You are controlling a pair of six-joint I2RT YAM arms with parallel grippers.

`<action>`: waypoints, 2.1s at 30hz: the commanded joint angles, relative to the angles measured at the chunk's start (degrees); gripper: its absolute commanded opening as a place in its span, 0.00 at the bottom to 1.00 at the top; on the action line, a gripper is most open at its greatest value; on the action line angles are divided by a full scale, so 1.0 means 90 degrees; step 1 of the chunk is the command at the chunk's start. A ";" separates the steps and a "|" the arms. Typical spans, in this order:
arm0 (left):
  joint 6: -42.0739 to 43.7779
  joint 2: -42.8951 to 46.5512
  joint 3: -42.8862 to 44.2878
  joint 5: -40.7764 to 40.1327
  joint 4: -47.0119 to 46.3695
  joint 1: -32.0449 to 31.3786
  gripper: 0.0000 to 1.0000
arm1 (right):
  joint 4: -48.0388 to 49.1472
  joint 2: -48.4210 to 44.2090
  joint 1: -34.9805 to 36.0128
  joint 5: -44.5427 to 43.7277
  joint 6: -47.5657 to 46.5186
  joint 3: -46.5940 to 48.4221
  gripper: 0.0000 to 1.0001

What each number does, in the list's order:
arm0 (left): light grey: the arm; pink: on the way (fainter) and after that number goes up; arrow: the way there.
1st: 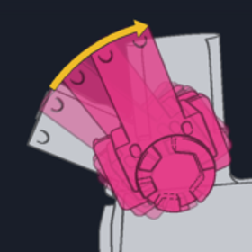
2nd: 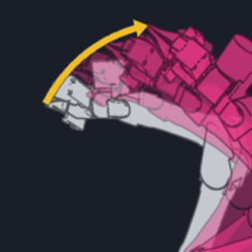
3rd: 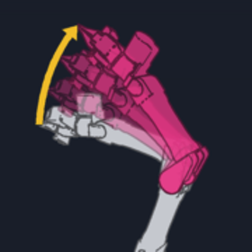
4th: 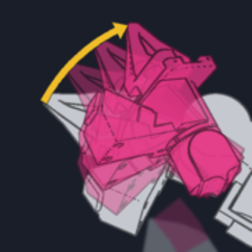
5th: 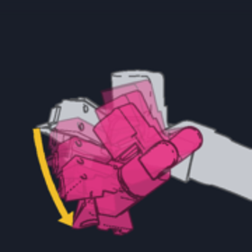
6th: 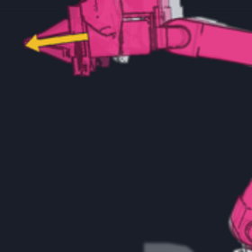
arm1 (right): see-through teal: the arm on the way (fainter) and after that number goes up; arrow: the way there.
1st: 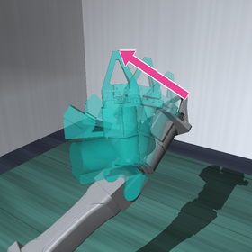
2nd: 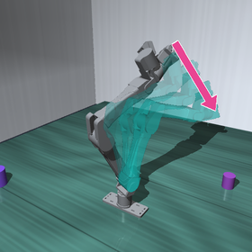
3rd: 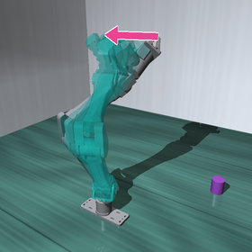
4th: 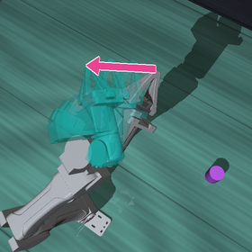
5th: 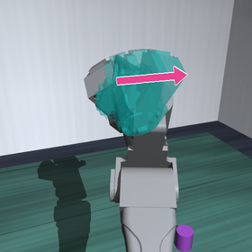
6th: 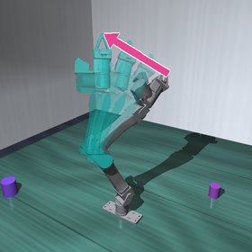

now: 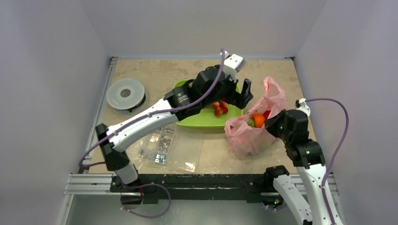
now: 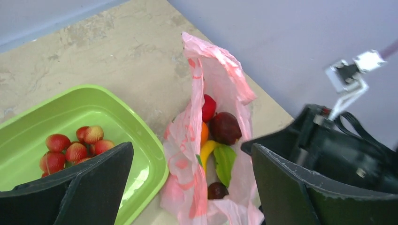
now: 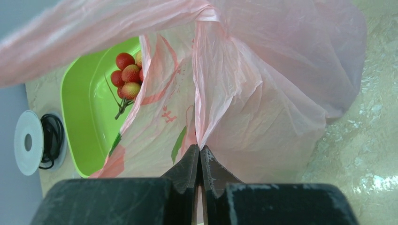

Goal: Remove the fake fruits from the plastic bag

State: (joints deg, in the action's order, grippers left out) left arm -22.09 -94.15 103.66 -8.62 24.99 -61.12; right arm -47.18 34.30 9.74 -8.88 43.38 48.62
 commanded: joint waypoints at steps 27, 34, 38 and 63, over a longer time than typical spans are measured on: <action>-0.0228 -0.2653 0.1246 0.0796 0.0702 0.0904 0.00 | -0.3469 -0.0319 0.0008 -0.0176 0.1259 0.0699 0.00; -0.0232 -0.2534 0.1110 0.1168 0.0530 0.1074 0.00 | -0.3529 -0.1035 0.0002 -0.0395 0.1614 0.0782 0.00; 0.0011 -0.2418 0.0931 0.0986 0.0640 0.1106 0.00 | -0.3536 -0.1444 0.0003 -0.0368 0.1437 0.1125 0.00; 0.0396 -0.0435 0.1040 0.3415 0.1407 0.0851 0.71 | -0.3110 -0.1748 0.0002 -0.0099 0.0597 0.1063 0.00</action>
State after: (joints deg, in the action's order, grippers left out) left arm -20.38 -106.83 115.35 11.90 41.41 -50.94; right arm -78.48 17.04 9.74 -8.40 51.07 58.81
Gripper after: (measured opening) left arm 0.735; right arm 0.004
